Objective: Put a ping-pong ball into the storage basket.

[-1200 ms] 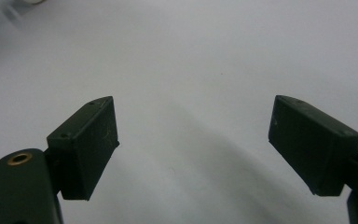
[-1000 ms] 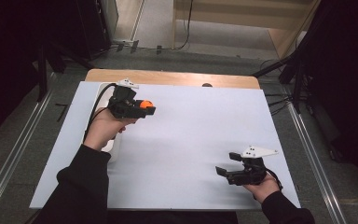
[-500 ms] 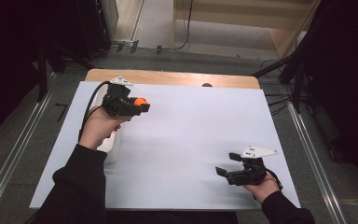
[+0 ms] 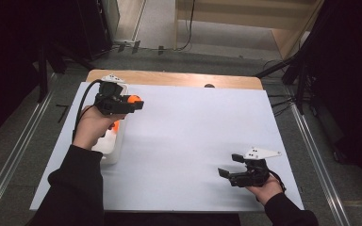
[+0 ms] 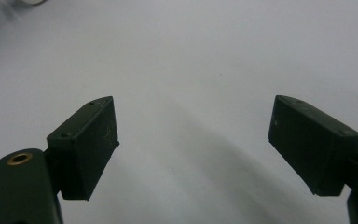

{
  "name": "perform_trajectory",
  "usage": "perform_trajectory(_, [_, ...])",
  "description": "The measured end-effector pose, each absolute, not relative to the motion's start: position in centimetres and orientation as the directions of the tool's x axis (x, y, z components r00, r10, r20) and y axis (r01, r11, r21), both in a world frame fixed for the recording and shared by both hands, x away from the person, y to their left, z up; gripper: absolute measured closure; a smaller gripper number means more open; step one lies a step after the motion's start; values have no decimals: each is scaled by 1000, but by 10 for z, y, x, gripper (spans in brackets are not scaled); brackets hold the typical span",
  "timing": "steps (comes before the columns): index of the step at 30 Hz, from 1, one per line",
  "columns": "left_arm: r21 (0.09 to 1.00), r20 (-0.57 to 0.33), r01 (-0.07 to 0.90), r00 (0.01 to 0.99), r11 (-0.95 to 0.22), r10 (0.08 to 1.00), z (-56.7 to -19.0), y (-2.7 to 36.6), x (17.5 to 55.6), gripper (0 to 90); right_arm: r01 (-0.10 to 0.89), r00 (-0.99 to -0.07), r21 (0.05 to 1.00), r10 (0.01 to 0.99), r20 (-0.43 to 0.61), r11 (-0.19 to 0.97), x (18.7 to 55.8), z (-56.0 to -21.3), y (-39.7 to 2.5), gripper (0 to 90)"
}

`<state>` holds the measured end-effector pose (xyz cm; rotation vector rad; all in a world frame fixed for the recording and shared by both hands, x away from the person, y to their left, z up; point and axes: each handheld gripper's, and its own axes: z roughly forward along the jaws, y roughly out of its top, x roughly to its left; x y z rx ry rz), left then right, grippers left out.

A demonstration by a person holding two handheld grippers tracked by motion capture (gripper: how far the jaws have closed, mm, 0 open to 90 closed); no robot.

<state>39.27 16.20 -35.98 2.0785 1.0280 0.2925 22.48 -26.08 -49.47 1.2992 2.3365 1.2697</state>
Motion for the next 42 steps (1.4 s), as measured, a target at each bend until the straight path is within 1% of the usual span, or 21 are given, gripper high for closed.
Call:
perform_trajectory(13, [733,-114,592,592,-335,798,-357,180,395,510,608,-602,752,765,229,254,225,-495,-260,143])
perform_trajectory(27, [734,-125,613,545,-292,829,-360,199,398,510,605,-609,752,761,225,262,227,-494,-258,143])
perform_trajectory(39, [732,-140,641,474,-231,870,-365,211,403,510,605,-611,751,759,225,264,228,-494,-258,143])
perform_trajectory(42, [736,-128,639,457,-225,880,-366,213,404,510,606,-608,751,761,226,261,228,-494,-258,143])
